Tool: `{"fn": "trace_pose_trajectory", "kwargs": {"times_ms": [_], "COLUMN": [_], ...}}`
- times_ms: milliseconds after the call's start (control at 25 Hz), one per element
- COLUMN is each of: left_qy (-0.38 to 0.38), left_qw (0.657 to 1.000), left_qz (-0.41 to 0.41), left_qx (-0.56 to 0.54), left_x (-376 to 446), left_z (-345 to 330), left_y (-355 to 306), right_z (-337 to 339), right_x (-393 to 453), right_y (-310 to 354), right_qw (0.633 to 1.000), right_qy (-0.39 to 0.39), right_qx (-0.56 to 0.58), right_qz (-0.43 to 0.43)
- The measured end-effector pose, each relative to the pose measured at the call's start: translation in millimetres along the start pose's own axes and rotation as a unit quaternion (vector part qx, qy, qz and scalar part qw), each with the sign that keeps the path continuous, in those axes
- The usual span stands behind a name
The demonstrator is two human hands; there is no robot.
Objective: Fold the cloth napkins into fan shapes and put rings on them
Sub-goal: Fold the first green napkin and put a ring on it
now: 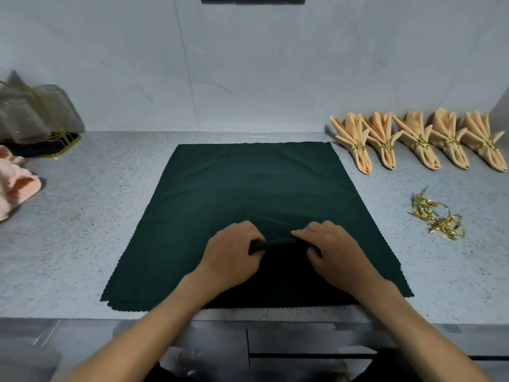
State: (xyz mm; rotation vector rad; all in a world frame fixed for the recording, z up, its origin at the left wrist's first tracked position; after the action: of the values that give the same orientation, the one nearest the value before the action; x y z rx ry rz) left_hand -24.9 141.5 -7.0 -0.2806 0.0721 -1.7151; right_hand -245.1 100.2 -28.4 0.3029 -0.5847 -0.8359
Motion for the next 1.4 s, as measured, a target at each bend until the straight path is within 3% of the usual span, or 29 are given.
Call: {"fn": "trace_pose_trajectory", "kwargs": {"times_ms": [40, 120, 160, 240, 400, 520, 680, 760, 840, 880, 920, 1040, 1280, 1400], "left_qy": [0.042, 0.122, 0.140, 0.132, 0.066, 0.039, 0.024, -0.076, -0.137, -0.127, -0.093, -0.024, 0.074, 0.075], "left_qw": [0.991, 0.922, 0.892, 0.883, 0.928, 0.975, 0.988, 0.997, 0.956, 0.932, 0.932, 0.963, 0.943, 0.929], "left_qz": [0.042, 0.142, 0.175, 0.203, 0.216, 0.140, 0.121, 0.013, -0.200, -0.270, -0.280, -0.206, -0.214, -0.213], "left_qx": [-0.120, -0.340, -0.393, -0.402, -0.298, -0.165, -0.090, 0.026, 0.166, 0.207, 0.212, 0.173, 0.244, 0.293], "left_x": [8, 19, 23, 32, 43, 45, 49, 50, 51, 49, 47, 43, 61, 63], "left_z": [7, 17, 17, 12, -1, -1, 0, 2, 5, 5, 5, 9, 19, 18], "left_y": [8, 18, 22, 29, 34, 35, 39, 34, 25, 22, 18, 13, 0, -9], "right_z": [4, 14, 17, 18, 6, 0, -3, -1, -1, -1, 0, 0, 6, 6], "right_x": [3, 13, 17, 21, 17, 7, -4, -4, -5, -5, -6, -8, 0, 2], "right_y": [-3, -10, -13, -18, -20, -22, -22, -21, -20, -19, -18, -19, -19, -20], "right_qw": [1.000, 0.995, 0.990, 0.980, 0.988, 0.993, 0.994, 0.994, 0.994, 0.994, 0.994, 0.996, 0.997, 0.998], "right_qy": [0.001, 0.005, 0.002, -0.031, -0.083, -0.092, -0.106, -0.108, -0.107, -0.105, -0.100, -0.089, -0.063, -0.051], "right_qx": [0.029, 0.094, 0.125, 0.172, 0.096, 0.021, -0.026, -0.034, -0.037, -0.037, -0.035, -0.033, -0.044, -0.043], "right_qz": [-0.010, -0.041, -0.062, -0.095, -0.092, -0.066, -0.011, -0.003, 0.001, 0.003, 0.005, 0.002, -0.004, 0.003]}}
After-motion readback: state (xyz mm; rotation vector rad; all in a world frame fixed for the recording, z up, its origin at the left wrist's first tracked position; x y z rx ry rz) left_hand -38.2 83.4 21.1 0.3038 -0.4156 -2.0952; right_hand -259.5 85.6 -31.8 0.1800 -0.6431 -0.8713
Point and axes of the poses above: each hand's wrist, its own x-axis towards the middle knuckle, its own z-axis out of the back of the hand, y = z × x, the point moved 1 cm from there along x, towards the middle knuckle, and after that the axes turned 14 degrees about x, right-handed, at the moved point
